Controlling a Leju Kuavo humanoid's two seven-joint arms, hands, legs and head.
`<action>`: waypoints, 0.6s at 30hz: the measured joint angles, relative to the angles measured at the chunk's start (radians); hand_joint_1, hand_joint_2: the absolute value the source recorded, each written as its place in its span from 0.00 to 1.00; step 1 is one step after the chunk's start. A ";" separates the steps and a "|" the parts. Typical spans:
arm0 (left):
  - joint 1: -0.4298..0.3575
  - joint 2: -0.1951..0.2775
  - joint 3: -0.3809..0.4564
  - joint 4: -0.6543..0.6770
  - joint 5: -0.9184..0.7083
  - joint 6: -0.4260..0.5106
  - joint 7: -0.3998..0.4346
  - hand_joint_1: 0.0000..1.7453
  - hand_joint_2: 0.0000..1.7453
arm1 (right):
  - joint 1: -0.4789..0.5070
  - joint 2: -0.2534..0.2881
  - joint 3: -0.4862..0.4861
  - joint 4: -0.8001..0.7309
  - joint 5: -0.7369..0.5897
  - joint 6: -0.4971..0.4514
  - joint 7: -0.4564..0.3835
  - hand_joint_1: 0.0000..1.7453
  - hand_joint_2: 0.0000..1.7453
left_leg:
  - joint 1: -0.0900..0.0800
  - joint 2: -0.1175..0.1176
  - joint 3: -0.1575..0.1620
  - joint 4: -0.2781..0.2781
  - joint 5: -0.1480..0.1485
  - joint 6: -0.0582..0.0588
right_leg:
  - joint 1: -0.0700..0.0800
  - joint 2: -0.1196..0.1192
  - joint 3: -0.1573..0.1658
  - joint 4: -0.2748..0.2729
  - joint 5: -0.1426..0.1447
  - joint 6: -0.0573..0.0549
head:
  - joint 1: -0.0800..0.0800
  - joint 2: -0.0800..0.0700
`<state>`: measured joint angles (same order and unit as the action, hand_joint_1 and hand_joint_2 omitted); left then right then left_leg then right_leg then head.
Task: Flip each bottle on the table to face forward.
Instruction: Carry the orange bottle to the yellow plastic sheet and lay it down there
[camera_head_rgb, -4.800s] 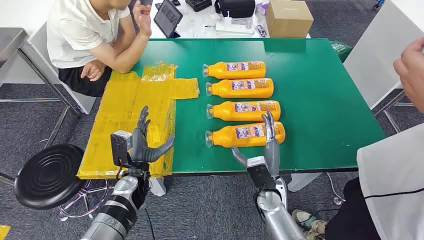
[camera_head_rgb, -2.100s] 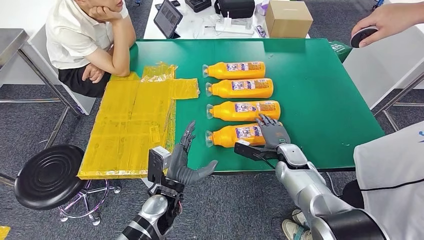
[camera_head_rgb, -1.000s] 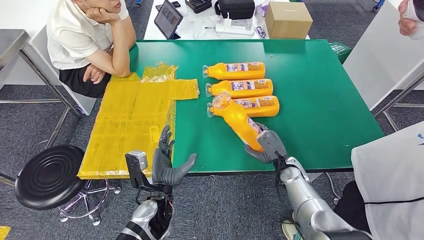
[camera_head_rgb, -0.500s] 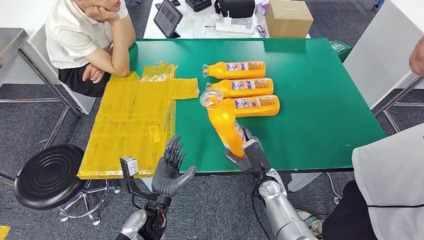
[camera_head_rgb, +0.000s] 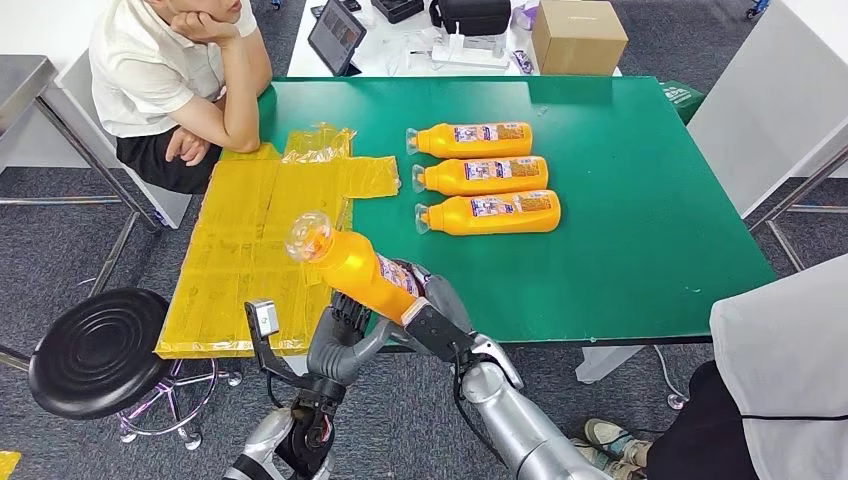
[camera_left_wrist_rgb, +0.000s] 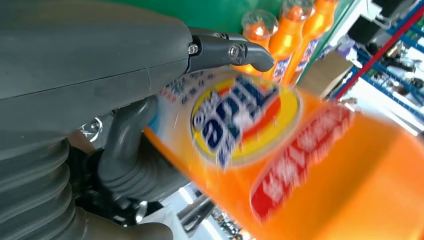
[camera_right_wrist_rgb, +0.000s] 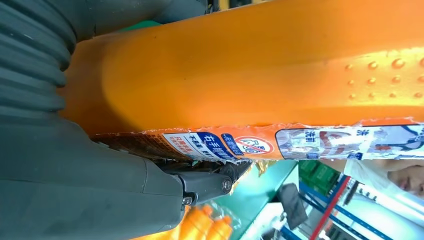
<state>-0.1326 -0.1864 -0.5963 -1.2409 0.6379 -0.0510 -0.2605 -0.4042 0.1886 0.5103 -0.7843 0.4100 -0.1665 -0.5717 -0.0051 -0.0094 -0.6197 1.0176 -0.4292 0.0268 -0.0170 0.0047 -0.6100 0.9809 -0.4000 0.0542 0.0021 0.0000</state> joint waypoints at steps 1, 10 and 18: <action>-0.001 0.000 0.001 0.000 0.005 0.007 -0.003 0.00 1.00 | 0.000 0.001 0.008 0.000 -0.007 0.002 0.002 1.00 1.00 | 0.000 0.000 0.000 0.000 0.000 0.000 | 0.000 0.000 0.000 0.000 0.000 0.000 | 0.000 0.000; -0.007 -0.004 0.008 -0.031 -0.052 0.088 -0.082 0.00 1.00 | 0.002 -0.005 0.080 0.020 -0.027 0.044 0.006 1.00 1.00 | 0.000 0.000 0.000 0.000 0.000 0.000 | 0.000 0.000 0.000 0.000 0.000 0.000 | 0.000 0.000; -0.010 -0.008 0.028 -0.027 -0.108 0.097 -0.113 0.86 1.00 | -0.011 -0.015 0.139 0.037 -0.001 0.077 0.028 1.00 1.00 | 0.000 0.000 0.000 0.000 0.000 0.000 | 0.000 0.000 0.000 0.000 0.000 0.000 | 0.000 0.000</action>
<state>-0.1428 -0.1944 -0.5680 -1.2680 0.5296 0.0459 -0.3733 -0.4154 0.1737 0.6492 -0.7478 0.4093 -0.0897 -0.5442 -0.0052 -0.0091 -0.6196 1.0176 -0.4292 0.0268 -0.0170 0.0049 -0.6105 0.9807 -0.3999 0.0542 0.0021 0.0000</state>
